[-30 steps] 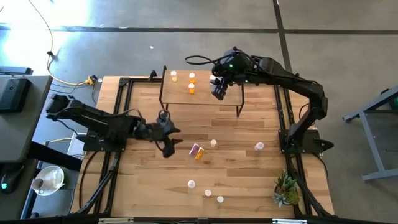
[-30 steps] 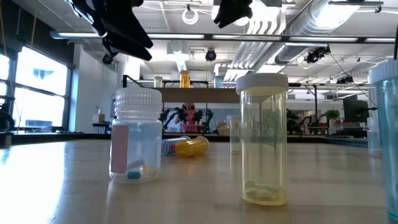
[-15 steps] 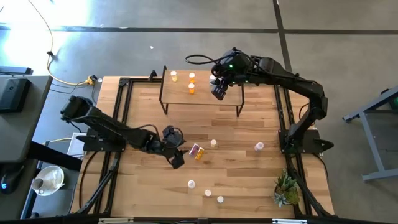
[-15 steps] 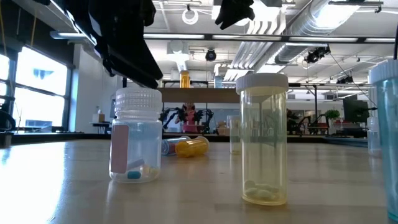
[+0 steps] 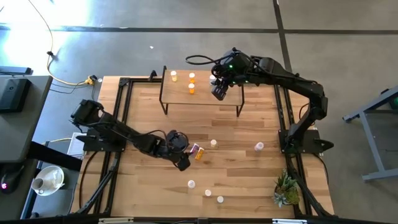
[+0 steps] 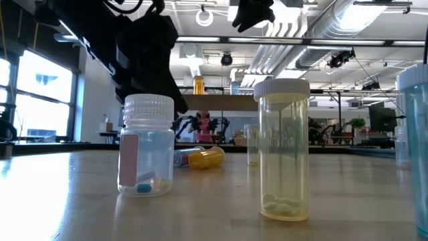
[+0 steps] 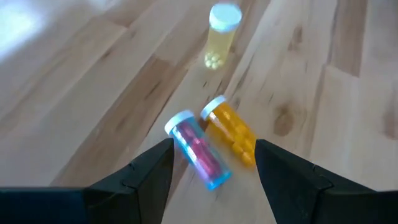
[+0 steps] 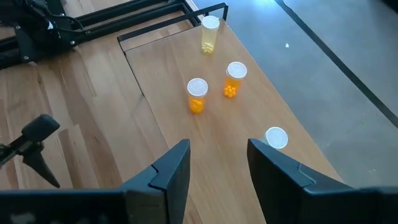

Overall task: Pick and place medicine bottles onto shelf by color
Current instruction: Put the top blue pill bottle on the shelf aligned with the blue pill bottle

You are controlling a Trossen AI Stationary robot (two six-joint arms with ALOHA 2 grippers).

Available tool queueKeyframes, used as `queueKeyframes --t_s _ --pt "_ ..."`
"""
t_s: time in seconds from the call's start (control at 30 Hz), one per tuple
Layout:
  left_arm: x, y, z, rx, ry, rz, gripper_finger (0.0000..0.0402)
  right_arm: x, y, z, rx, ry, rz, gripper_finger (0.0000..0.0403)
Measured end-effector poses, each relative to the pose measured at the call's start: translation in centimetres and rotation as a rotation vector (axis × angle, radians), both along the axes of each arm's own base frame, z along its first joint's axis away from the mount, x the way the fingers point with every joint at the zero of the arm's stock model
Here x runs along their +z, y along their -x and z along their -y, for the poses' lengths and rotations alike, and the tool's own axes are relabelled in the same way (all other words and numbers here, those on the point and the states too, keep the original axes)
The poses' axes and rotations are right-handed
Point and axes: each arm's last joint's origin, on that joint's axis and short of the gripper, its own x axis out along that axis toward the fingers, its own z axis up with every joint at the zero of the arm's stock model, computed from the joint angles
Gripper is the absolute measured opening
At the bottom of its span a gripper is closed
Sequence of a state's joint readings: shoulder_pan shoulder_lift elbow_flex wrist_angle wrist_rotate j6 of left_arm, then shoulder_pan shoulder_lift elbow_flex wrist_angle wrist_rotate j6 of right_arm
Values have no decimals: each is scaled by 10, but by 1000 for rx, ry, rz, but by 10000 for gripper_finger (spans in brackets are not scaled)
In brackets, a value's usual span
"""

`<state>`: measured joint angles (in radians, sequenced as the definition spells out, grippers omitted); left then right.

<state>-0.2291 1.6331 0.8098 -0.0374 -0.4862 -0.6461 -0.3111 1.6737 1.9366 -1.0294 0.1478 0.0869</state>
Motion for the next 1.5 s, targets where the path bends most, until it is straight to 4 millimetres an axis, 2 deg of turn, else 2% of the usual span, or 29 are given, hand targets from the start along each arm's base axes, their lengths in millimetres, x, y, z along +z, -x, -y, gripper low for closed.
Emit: queueKeyframes --t_s 0.87,1.1,1.23,1.5 --pt "-58 -14 1 103 29 -53 215 0 0 0 6 5 -1 151" --pt "-62 -14 2 135 7 -49 213 0 0 0 7 5 -1 151" --pt "-63 -14 2 134 7 -53 188 0 0 0 14 12 -5 151" --pt "-63 -13 1 126 -5 -68 96 0 0 0 17 15 -8 151"
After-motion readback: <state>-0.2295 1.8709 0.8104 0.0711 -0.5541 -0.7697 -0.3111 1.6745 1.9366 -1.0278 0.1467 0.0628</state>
